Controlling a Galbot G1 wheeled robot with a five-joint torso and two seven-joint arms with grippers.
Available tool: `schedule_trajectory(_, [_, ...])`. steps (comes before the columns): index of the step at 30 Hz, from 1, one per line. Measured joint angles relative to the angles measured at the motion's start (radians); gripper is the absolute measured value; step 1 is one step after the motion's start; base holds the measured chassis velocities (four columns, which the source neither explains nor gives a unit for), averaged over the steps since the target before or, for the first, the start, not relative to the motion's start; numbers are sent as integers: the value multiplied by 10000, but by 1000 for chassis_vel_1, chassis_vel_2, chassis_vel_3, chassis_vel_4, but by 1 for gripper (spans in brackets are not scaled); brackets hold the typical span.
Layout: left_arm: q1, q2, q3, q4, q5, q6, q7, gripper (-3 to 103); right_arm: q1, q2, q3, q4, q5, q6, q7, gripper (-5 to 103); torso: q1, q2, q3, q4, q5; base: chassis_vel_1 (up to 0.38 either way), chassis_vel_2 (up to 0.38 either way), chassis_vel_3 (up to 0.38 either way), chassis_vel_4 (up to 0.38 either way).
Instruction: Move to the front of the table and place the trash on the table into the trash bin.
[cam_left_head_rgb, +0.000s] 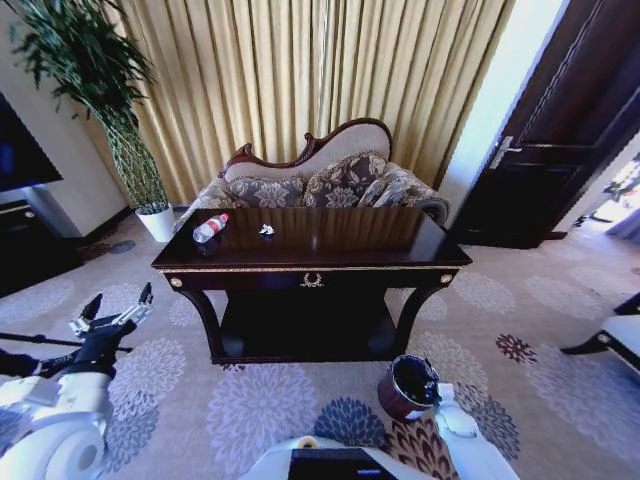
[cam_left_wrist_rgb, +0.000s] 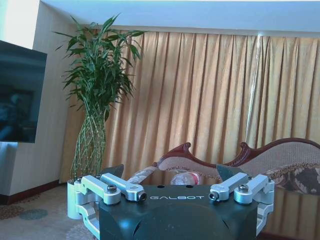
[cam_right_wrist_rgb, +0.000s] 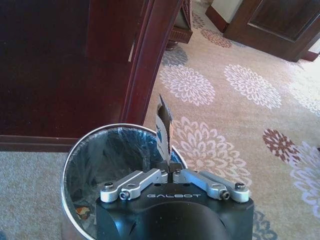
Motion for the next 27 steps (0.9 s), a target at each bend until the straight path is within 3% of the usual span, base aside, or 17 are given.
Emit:
schedule_trajectory(6, [-27,-32,42,3,0,8,41,100,-108,-42,29,161,20,-107,0,27,0,0,0,0,0,0,0,0,0])
schedule_trajectory(9, [-35,-26,38,6,-3,10,39,100,-137,-25,26,223,26,-112,-4,32,0,0,0,0,1,0,0,0,0])
schedule_trajectory(10, [-35,-18,23,16,-6,11,38,100,-157,-23,20,279,26,-113,-29,43,0,0,0,-1,0,0,0,0,0])
schedule_trajectory(12, [-33,-18,12,26,-9,11,37,100,-158,-13,19,307,25,-116,-36,43,0,0,0,-1,0,0,0,0,0])
schedule_trajectory(14, [-17,-23,-2,40,-12,12,35,100,-140,15,18,337,45,-119,-39,54,0,0,0,0,1,0,0,0,0])
schedule_trajectory(18, [-10,-26,-10,42,-14,12,35,100,-135,16,16,387,48,-122,-39,65,0,0,0,0,0,0,0,0,0])
schedule_trajectory(21, [-14,-24,-15,43,-18,12,35,100,-131,6,15,420,84,-132,-40,81,0,0,0,0,0,0,0,0,0])
schedule_trajectory(27, [-9,-38,-12,43,-20,12,33,100,-122,-33,1,432,181,-154,-40,96,0,0,0,0,0,0,0,0,0])
